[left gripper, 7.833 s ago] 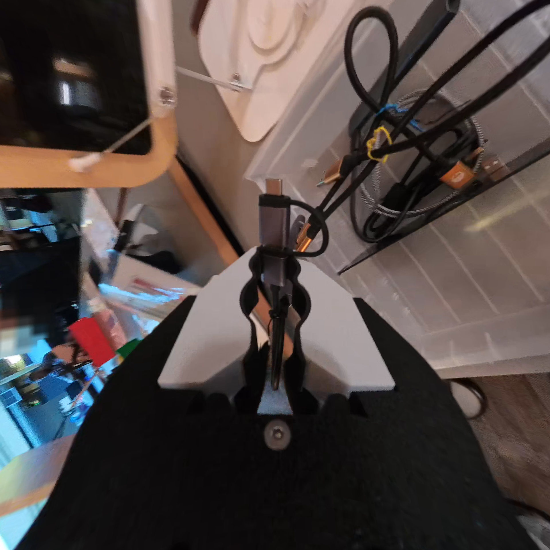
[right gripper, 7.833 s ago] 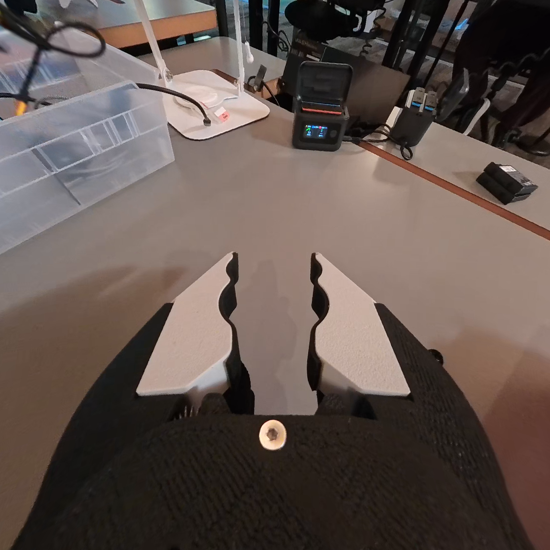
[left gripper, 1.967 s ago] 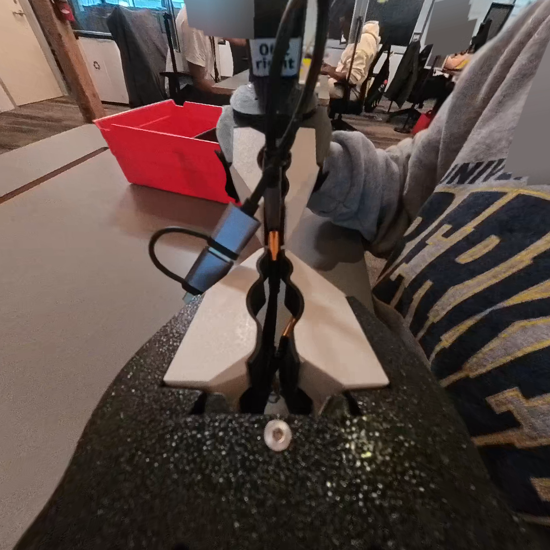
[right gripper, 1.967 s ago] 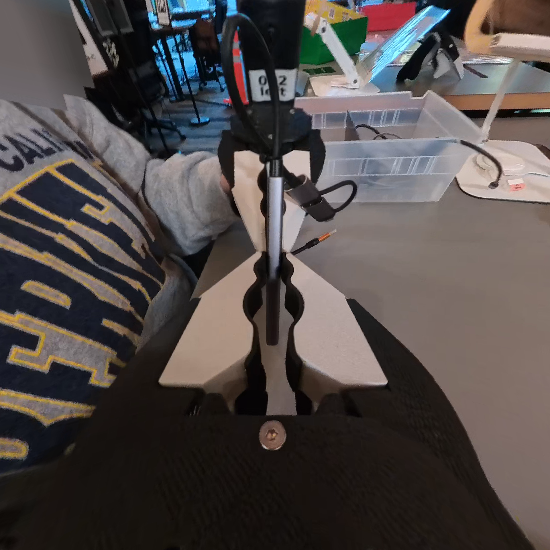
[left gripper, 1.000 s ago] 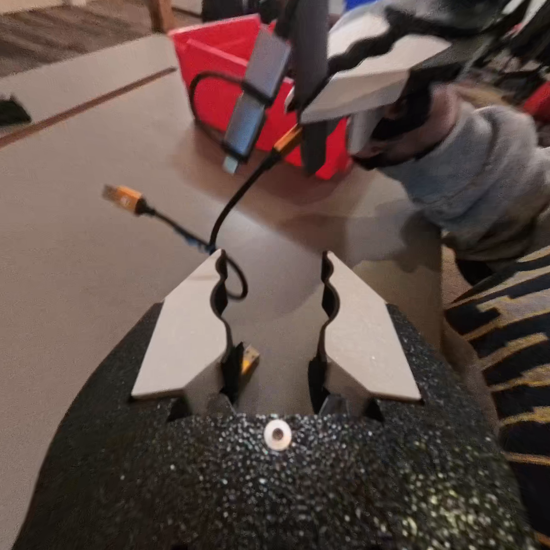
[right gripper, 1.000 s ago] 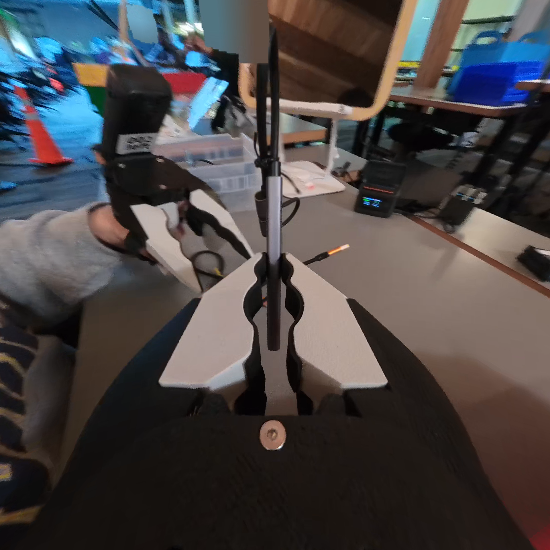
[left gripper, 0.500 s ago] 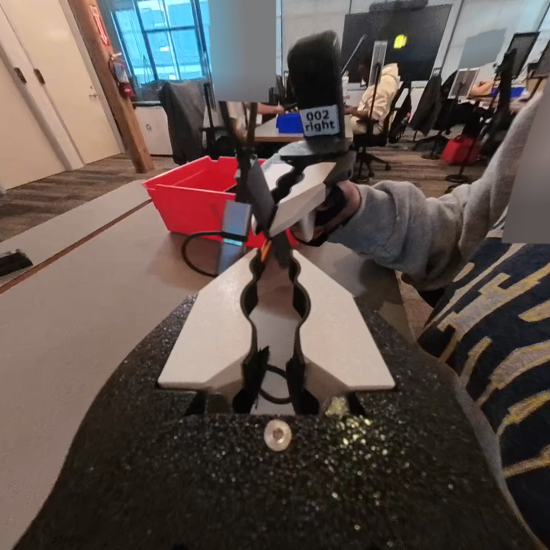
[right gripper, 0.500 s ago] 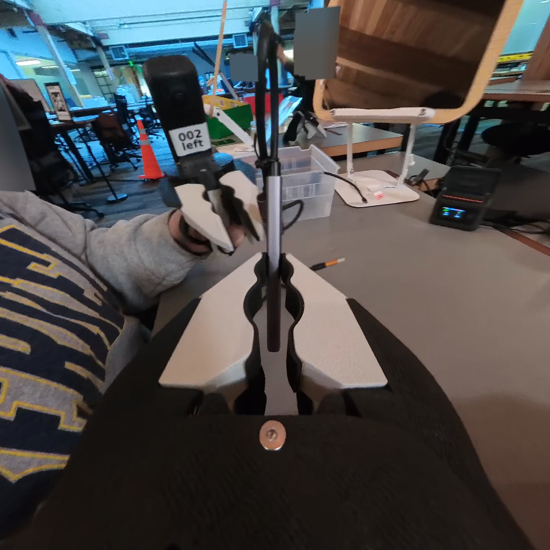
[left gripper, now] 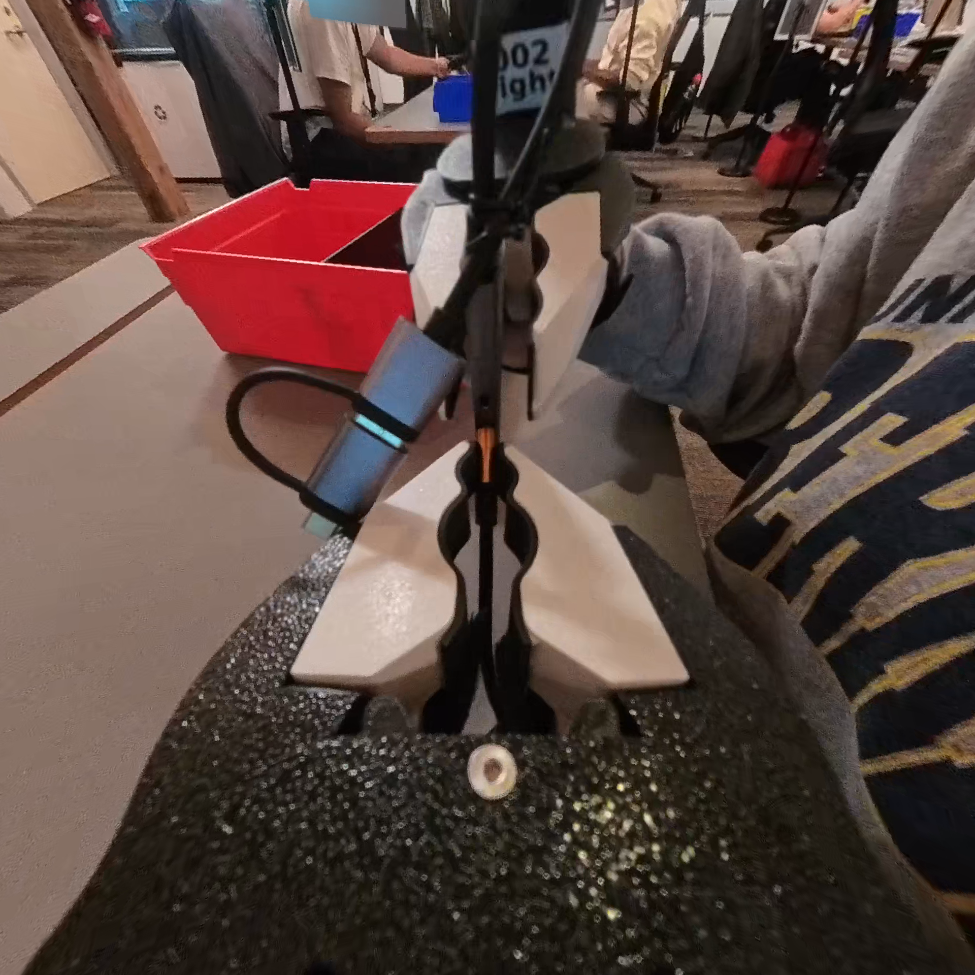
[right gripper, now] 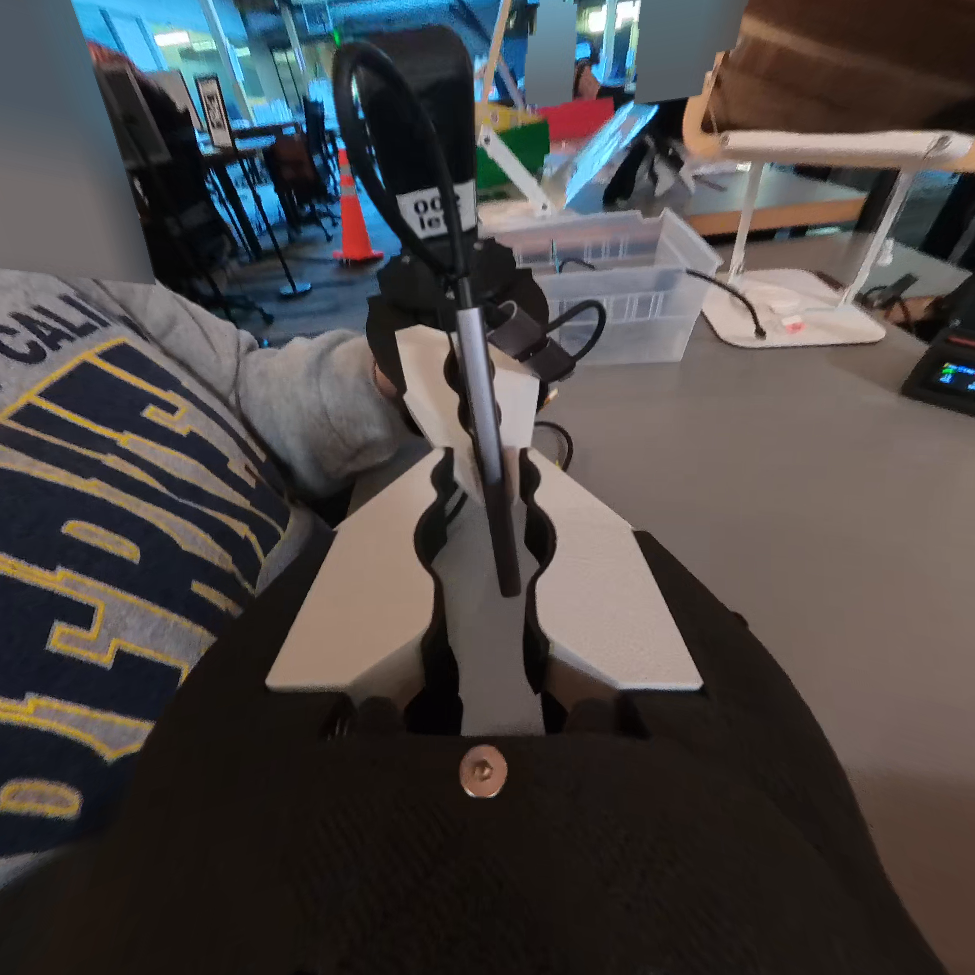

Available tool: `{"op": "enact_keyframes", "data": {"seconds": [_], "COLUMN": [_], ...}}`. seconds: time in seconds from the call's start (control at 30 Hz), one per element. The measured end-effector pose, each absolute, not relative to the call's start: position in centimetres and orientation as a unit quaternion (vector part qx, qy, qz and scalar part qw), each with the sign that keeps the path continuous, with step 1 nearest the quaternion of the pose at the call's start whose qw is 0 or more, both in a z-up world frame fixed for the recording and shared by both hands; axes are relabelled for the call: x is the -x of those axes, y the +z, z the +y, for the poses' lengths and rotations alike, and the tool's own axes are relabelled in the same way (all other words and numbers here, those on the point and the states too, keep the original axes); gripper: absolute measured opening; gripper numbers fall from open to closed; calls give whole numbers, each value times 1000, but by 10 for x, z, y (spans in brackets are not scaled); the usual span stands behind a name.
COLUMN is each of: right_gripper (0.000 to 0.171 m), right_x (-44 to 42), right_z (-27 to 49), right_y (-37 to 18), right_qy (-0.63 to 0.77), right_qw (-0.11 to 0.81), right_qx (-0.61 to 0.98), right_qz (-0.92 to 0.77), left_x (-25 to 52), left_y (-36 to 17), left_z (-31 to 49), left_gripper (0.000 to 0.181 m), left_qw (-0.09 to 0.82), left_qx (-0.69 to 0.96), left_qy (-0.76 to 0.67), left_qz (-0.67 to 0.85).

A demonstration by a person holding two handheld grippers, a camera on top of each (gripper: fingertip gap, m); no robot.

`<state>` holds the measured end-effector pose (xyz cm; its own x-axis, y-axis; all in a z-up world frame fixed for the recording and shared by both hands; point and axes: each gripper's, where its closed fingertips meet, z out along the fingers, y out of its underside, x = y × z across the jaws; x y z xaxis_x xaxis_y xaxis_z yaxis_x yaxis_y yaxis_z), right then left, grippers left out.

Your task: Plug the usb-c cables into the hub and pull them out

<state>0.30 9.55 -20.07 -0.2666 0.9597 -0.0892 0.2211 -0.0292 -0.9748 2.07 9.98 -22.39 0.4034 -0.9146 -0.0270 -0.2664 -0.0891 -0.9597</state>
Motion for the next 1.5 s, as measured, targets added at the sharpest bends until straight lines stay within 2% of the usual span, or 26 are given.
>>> {"op": "enact_keyframes", "data": {"seconds": [0.1,0.23,0.6,0.83,0.97,1.2,1.5], "right_gripper": [21,8,8,8,9,8,8], "right_x": [-5,-3,-9,-9,-11,-8,-10], "right_z": [95,89,56,52,39,41,36], "right_y": [-208,-215,-225,-219,-220,-216,-217], "right_qy": [492,465,471,432,442,413,407], "right_qw": [350,346,290,320,299,327,325], "right_qx": [495,489,446,432,415,410,399], "right_qz": [-625,-652,-704,-724,-737,-744,-754], "left_x": [-21,-23,-26,-24,-26,-22,-23], "left_y": [-225,-230,-238,-230,-231,-226,-226], "left_z": [95,93,60,57,44,46,41], "left_gripper": [4,4,4,4,5,4,4], "left_qw": [500,490,477,529,512,550,559], "left_qx": [665,667,637,627,617,616,606], "left_qy": [-322,-317,-342,-276,-305,-250,-272], "left_qz": [452,464,500,502,513,505,496]}}
